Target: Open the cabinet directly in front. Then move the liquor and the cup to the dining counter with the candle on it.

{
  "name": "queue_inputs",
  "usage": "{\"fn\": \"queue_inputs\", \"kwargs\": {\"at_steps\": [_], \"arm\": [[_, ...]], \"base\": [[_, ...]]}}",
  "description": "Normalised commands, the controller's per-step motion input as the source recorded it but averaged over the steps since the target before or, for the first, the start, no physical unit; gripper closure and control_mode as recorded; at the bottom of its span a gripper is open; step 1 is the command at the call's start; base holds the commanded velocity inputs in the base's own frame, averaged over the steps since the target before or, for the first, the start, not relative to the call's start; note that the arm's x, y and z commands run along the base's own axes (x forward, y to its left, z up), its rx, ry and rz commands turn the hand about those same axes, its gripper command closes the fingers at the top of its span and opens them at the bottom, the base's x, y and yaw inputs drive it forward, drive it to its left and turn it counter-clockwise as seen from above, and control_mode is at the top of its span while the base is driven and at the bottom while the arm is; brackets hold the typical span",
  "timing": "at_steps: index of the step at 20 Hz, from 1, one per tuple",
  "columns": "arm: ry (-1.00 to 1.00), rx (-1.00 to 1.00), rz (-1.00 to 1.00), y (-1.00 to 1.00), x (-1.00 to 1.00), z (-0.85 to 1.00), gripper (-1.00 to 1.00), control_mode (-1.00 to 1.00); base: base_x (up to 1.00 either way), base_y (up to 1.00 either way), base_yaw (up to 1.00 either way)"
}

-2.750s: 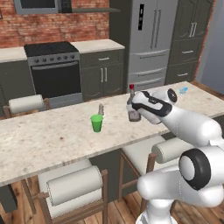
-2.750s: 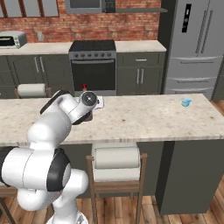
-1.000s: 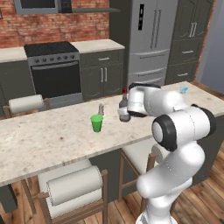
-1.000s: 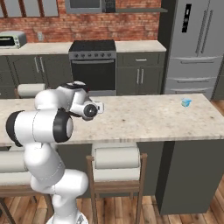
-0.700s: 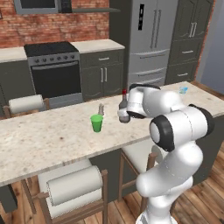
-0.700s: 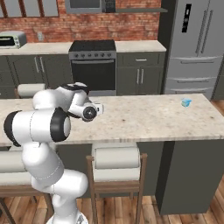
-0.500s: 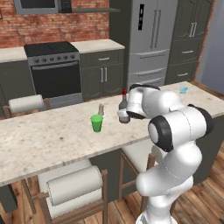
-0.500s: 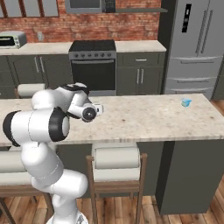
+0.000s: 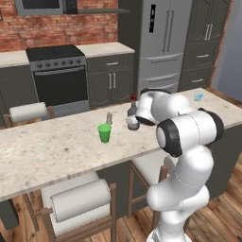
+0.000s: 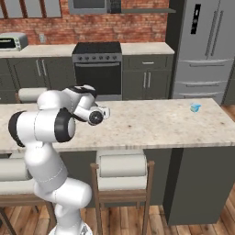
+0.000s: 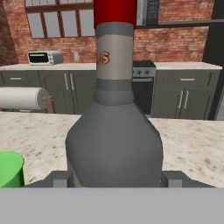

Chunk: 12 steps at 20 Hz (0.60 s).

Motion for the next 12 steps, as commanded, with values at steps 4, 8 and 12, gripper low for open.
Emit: {"fn": "queue_inputs", "kwargs": {"at_steps": [4,8,12], "arm": [[-0.01,0.00,0.00,0.00,0.22,-0.02,1.00,-1.00],[0.00,0.00,0.00,0.00,0.07,0.00,1.00,-1.00],[0.00,0.00,0.00,0.00,0.00,0.00,-1.00,-1.00]], "base": [[0.00,0.00,0.00],[0.00,0.00,0.00],[0.00,0.00,0.00]]}}
